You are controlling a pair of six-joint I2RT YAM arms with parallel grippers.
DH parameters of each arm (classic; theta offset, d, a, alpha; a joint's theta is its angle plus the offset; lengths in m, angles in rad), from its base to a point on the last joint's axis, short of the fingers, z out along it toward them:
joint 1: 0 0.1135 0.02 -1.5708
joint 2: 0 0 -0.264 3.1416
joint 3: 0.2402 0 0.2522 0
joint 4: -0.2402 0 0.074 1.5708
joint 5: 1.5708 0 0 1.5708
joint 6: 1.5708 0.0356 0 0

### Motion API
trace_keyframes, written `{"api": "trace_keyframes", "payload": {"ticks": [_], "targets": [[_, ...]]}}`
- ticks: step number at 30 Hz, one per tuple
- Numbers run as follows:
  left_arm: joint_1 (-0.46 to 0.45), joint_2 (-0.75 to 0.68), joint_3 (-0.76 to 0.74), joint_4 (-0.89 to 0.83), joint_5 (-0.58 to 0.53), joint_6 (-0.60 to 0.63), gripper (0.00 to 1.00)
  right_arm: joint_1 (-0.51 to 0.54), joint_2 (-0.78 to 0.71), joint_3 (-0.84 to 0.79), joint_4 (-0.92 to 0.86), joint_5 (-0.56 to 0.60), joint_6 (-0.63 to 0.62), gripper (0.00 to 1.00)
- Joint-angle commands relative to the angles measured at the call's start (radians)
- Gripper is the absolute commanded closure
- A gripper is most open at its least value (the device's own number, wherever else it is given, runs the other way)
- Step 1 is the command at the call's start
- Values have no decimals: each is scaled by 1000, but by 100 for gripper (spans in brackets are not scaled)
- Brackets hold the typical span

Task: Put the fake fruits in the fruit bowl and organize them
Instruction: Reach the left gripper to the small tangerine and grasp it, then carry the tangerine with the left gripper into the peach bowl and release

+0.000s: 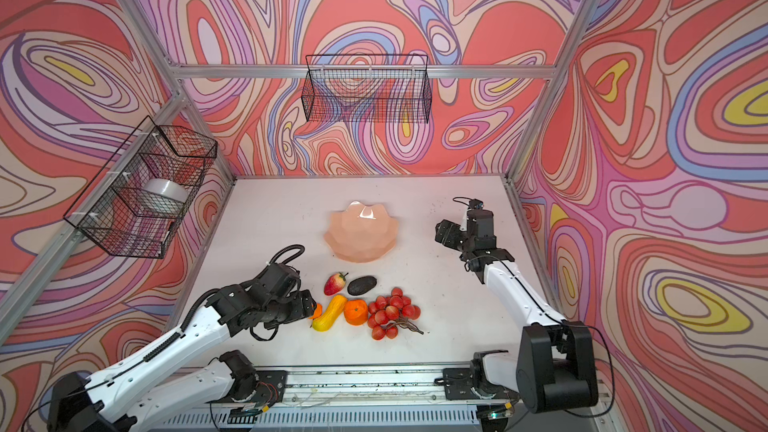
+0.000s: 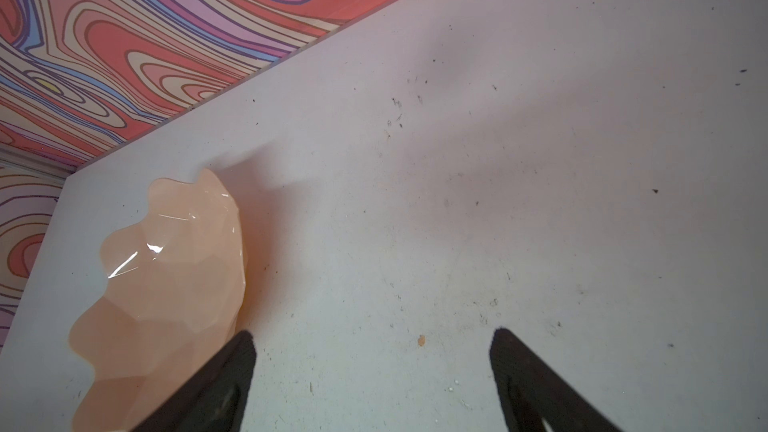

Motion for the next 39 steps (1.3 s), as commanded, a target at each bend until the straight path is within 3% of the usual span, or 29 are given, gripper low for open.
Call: {"api": "trace_keyframes", "payload": {"ticks": [1,16,22,25,32,39], "targets": [[-21,65,-13,68,-45,-55,16,2,-19,11,-10,-5,-5,7],[-22,267,-43,232,-91,-47,34,1,-66,12,-33,0,-30,7],[-21,297,-54,233,-94,-45,57,2,-73,23,-51,2,-31,7],[-21,247,-53,198,-105,-40,61,2,-83,20,-54,8,-33,7],[-20,108,148,73,-173,116,61,2,-66,38,-80,26,-30,7],[40,401,486,85,-131,343,59,2,-50,61,-108,40,-36,6]]}}
